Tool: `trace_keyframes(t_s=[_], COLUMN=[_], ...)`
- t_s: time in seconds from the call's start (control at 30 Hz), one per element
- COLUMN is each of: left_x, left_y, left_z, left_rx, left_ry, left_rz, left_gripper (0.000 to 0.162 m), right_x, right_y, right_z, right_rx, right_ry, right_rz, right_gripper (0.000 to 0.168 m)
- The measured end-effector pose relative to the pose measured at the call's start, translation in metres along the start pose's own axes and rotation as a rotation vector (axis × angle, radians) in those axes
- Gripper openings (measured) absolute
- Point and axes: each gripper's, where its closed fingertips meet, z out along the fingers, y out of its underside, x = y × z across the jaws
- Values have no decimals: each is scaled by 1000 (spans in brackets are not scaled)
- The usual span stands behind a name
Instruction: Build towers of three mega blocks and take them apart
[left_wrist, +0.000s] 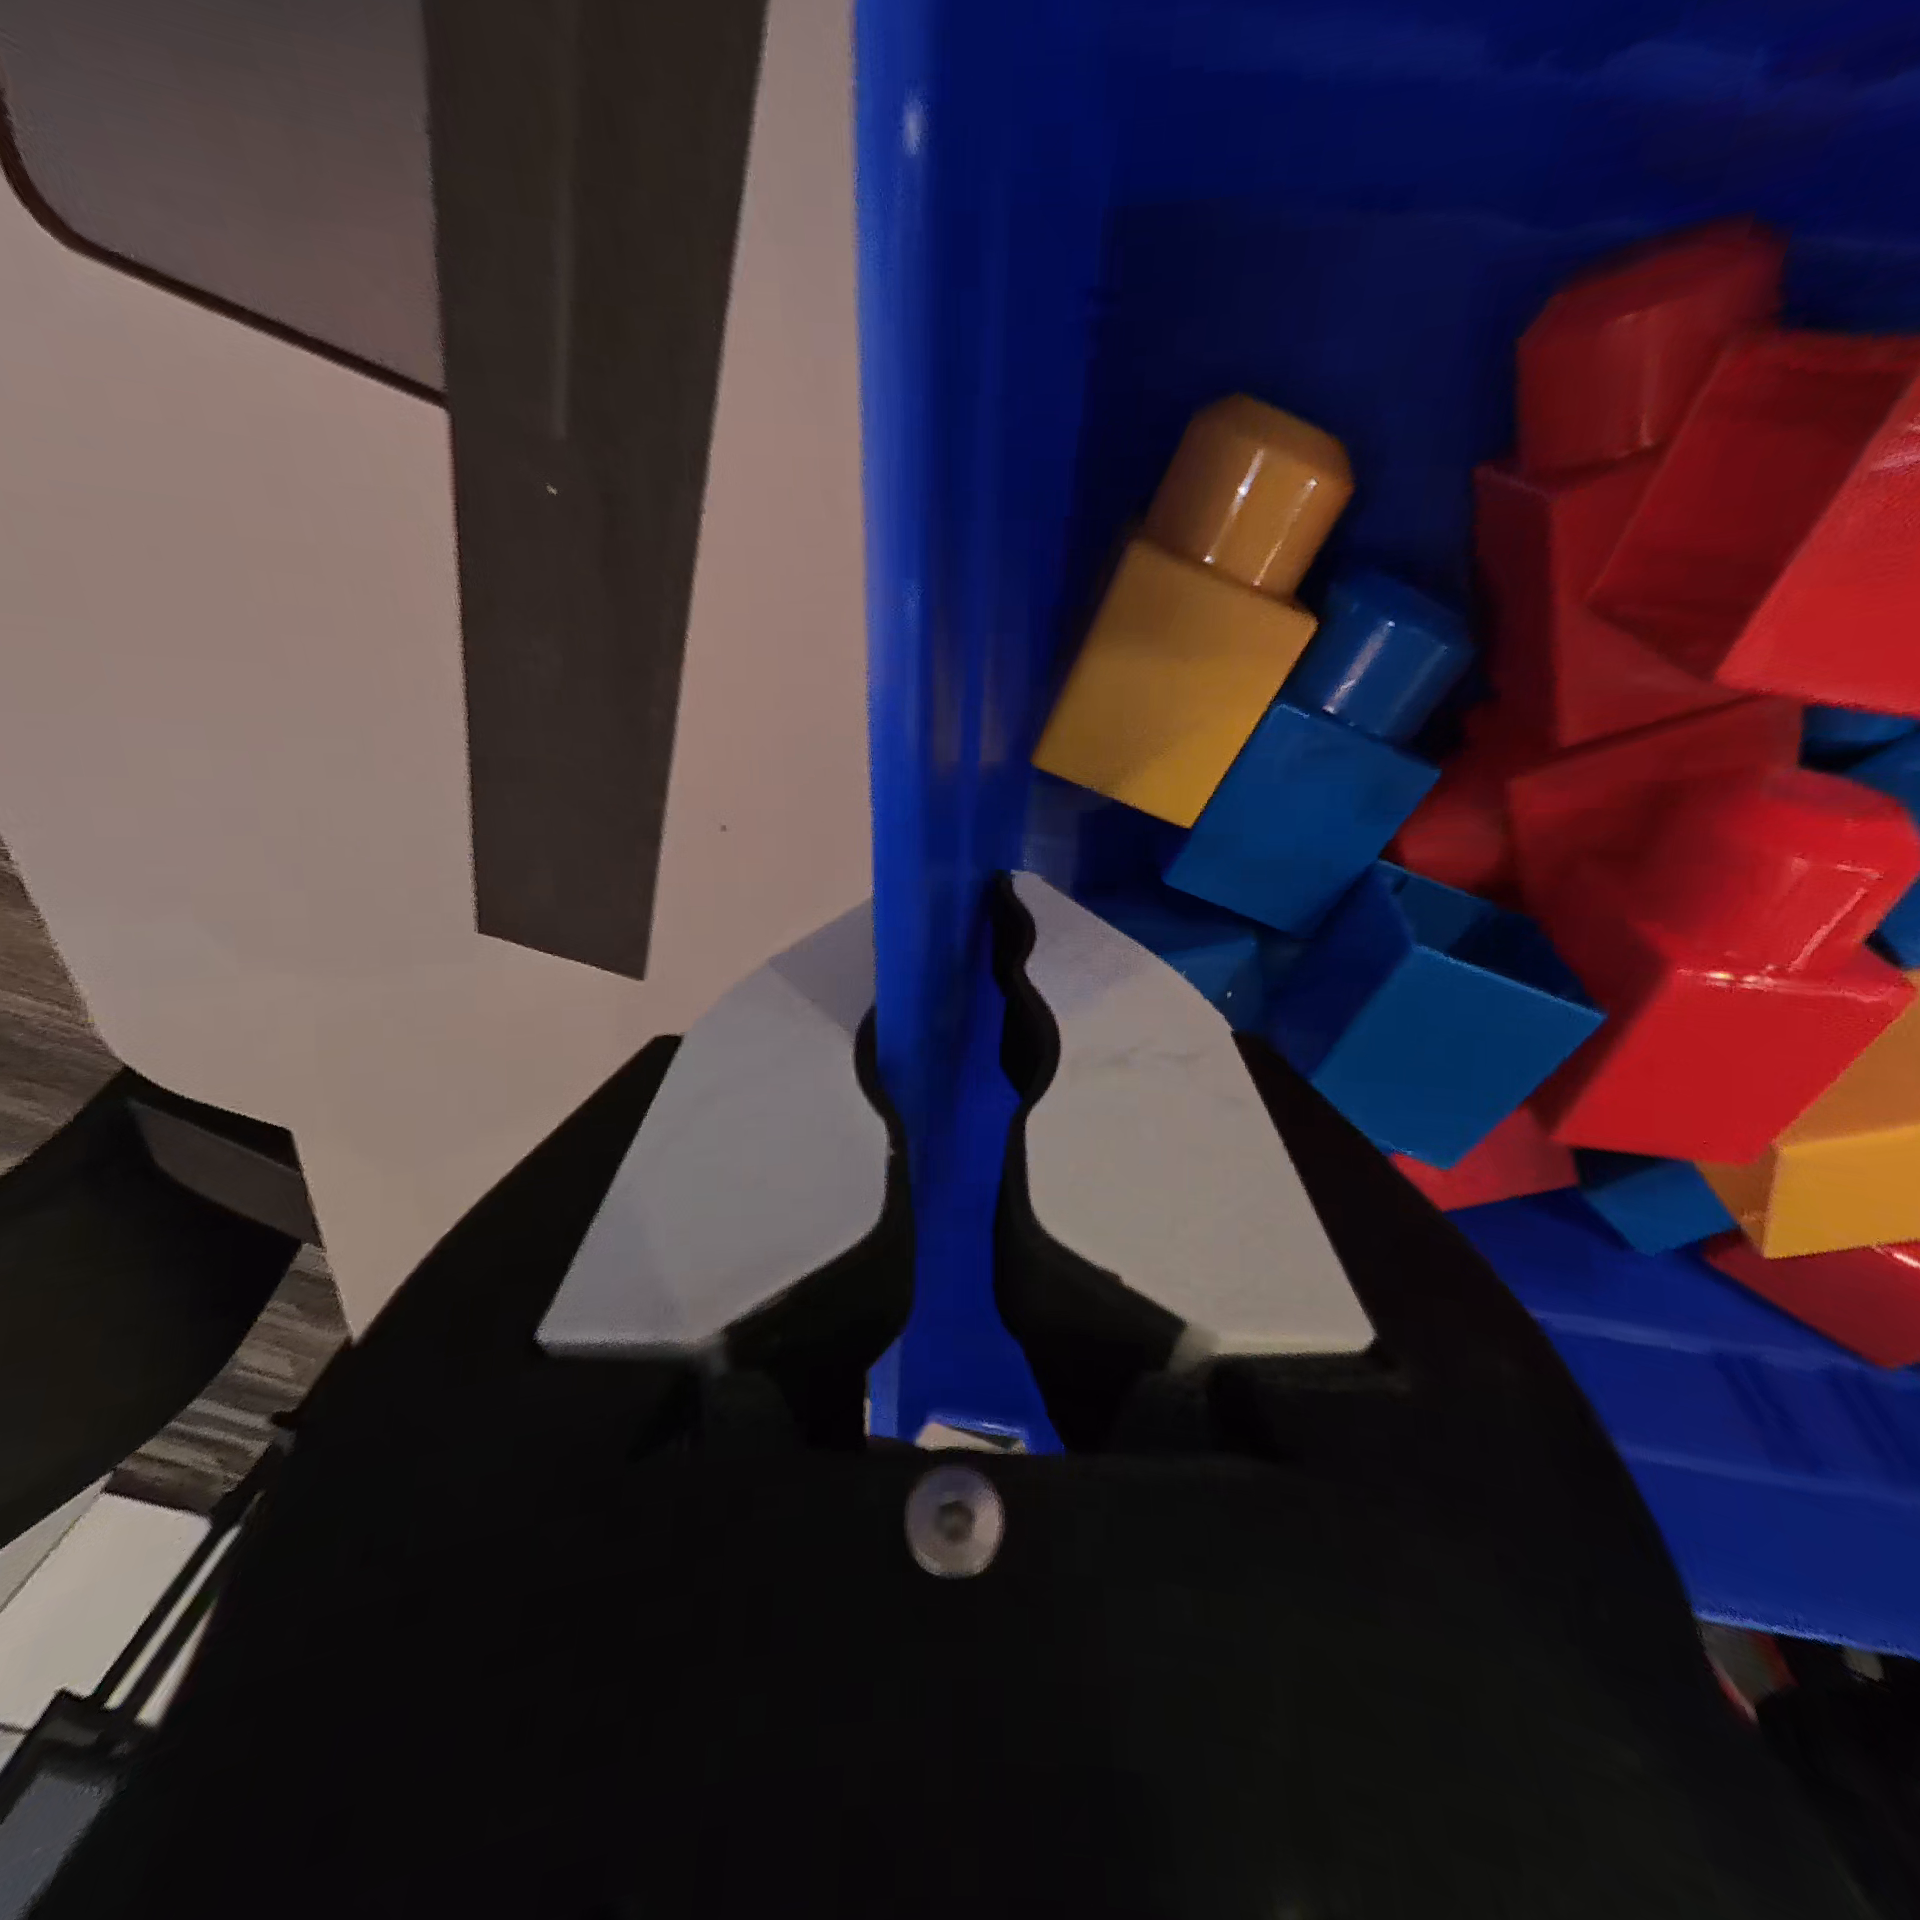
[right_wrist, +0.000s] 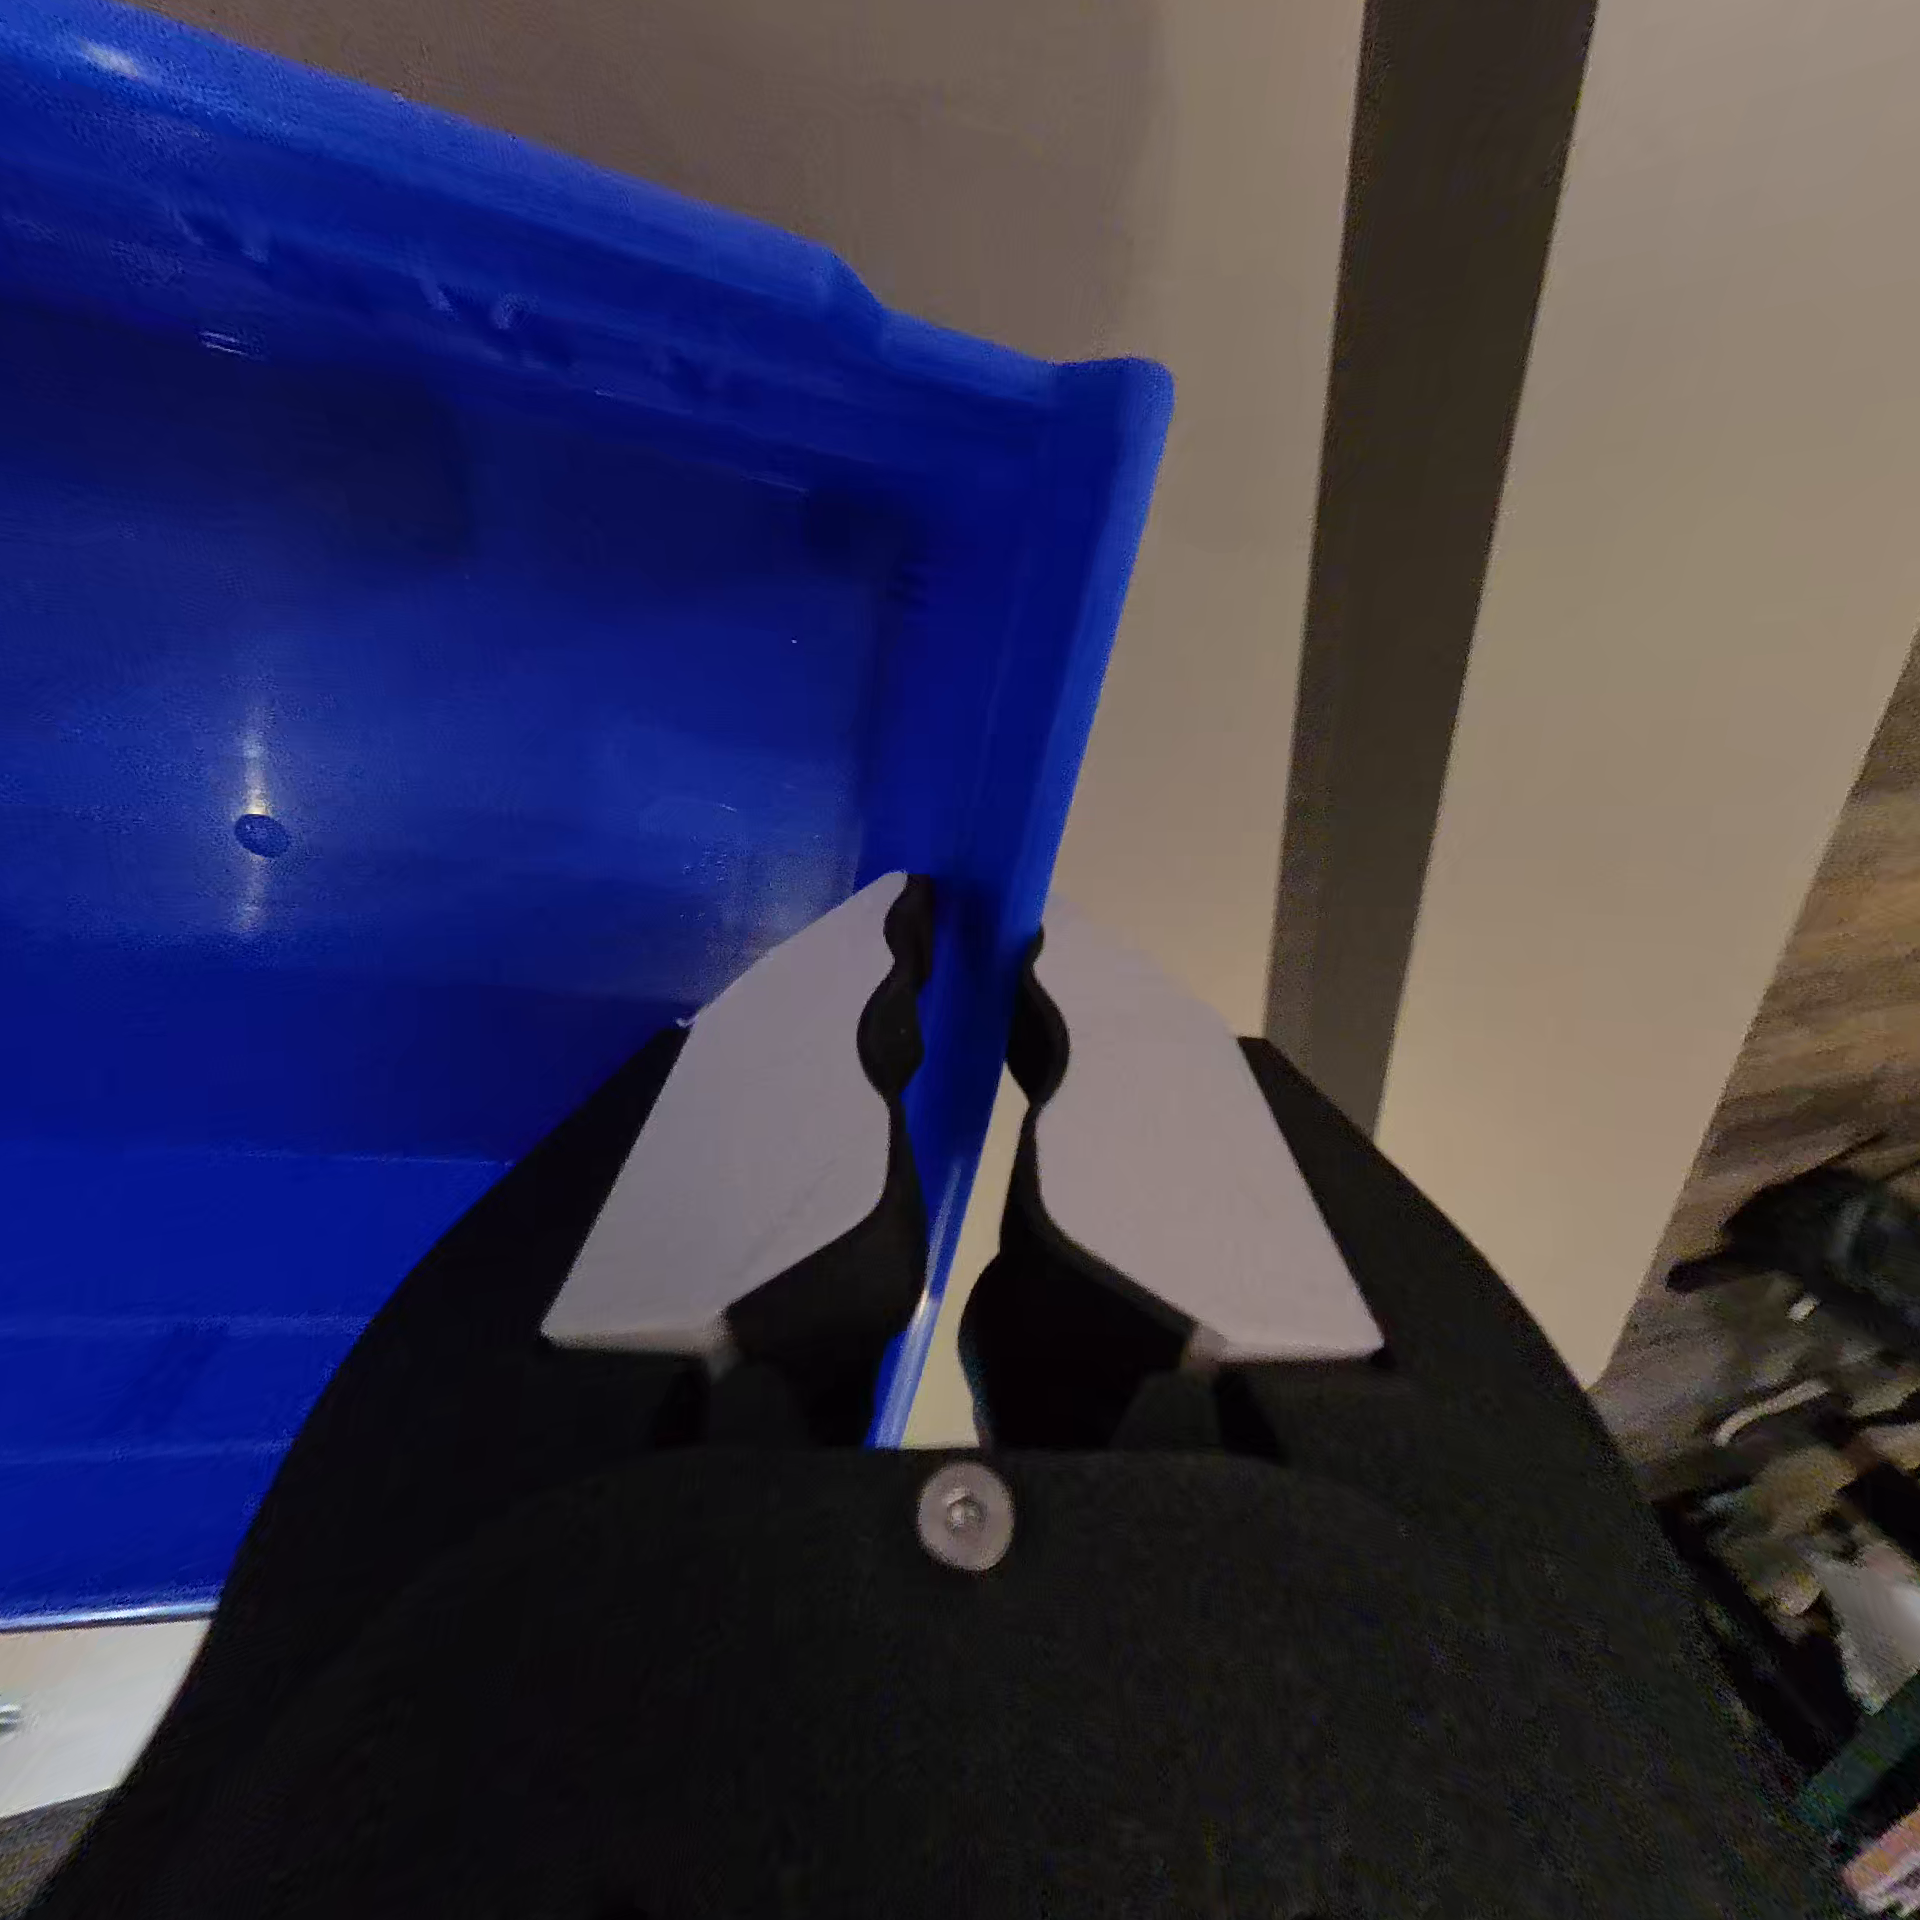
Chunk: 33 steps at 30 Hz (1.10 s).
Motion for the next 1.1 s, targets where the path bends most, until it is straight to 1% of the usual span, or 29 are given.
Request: trace_keyframes(t_s=[0.03,0.23,0.53,0.67,0.93,1.1], left_x=[-5,-31,-67,-76,-90,-103], left_y=[-2,-12,-17,-18,-20,-22], left_z=[0,3,7,9,10,11], left_rx=[-4,-28,-46,-46,-63,-71], left_ry=[-9,-32,-64,-66,-102,-114], left_rz=[8,16,22,30,49,47], left_gripper=[13,15,17,17,19,20], right_x=[8,59,114,119,138,149], right_y=[2,14,23,22,27,28], right_z=[1,9,18,19,22,24], right_rx=[4,-48,-81,-58,-23,-25], right_ry=[-1,31,68,41,107,123], right_rz=[-22,-108,-197,-279,-226,-234], right_gripper=[13,14,14,15,16,17])
